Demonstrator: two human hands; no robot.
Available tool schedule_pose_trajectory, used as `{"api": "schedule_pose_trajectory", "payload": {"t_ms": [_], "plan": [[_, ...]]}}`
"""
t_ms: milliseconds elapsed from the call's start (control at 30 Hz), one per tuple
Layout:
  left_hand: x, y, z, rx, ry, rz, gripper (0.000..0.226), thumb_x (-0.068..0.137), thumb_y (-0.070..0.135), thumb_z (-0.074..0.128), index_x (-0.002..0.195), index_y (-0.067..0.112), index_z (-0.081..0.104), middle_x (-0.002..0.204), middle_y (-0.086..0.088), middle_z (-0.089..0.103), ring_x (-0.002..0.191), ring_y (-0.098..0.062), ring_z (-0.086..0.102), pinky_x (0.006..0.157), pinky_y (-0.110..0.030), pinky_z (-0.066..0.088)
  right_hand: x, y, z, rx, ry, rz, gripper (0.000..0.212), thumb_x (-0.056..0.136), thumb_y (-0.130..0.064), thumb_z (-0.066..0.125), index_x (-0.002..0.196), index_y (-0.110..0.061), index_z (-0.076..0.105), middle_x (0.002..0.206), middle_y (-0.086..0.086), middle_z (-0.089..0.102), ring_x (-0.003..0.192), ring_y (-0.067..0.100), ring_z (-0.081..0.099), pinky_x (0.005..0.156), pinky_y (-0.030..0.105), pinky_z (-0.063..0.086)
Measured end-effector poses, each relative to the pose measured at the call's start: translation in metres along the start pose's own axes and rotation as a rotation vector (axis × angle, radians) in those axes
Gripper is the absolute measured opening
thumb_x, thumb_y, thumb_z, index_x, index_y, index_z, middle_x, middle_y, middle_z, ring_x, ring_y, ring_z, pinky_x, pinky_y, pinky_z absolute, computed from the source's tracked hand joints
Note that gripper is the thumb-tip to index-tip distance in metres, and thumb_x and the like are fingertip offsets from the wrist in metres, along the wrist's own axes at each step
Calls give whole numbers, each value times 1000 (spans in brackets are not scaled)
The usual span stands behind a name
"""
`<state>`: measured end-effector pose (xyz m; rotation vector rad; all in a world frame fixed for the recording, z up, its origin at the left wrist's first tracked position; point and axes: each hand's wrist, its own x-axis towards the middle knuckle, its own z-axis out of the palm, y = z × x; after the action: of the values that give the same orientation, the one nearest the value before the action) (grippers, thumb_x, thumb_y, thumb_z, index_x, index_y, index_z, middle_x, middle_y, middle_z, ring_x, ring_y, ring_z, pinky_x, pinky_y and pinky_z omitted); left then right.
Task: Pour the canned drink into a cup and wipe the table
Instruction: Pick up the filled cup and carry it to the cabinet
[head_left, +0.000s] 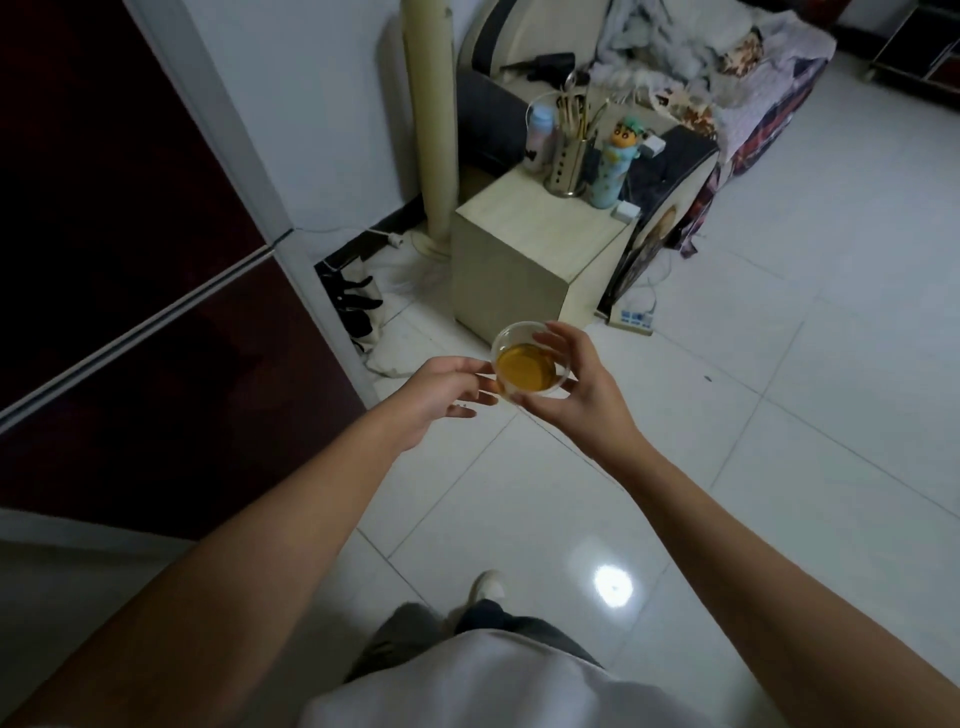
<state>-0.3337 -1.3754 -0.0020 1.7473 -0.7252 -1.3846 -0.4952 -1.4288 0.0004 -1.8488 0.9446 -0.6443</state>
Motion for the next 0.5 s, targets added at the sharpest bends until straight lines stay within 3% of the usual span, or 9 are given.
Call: {"api": "schedule_pose_trajectory", "payload": {"t_ms": [133,300,500], "plan": [[47,25,0,-10,-16,-11,33,88,-6,37,88,17,61,84,-3,68,88,-20,65,94,-42,48,48,11,-15,2,11,29,75,69,-25,79,130,-22,35,123,-17,46,102,-18,44,81,4,40],[103,52,-5,24,-70,-14,32,89,-4,38,90,17,62,89,-4,67,94,-21,65,95,-42,48,102,28,-25,0,42,62,77,68,-25,80,131,-22,36,124,-14,45,111,-2,44,85,12,42],[191,92,-21,122,-145,-5,28,89,-1,42,99,14,62,97,-7,68,100,-21,64,90,-37,50,182,46,-32,-16,121,117,79,68,-28,79,132,-23,34,121,-14,47,109,-1,45,84,11,41]]}}
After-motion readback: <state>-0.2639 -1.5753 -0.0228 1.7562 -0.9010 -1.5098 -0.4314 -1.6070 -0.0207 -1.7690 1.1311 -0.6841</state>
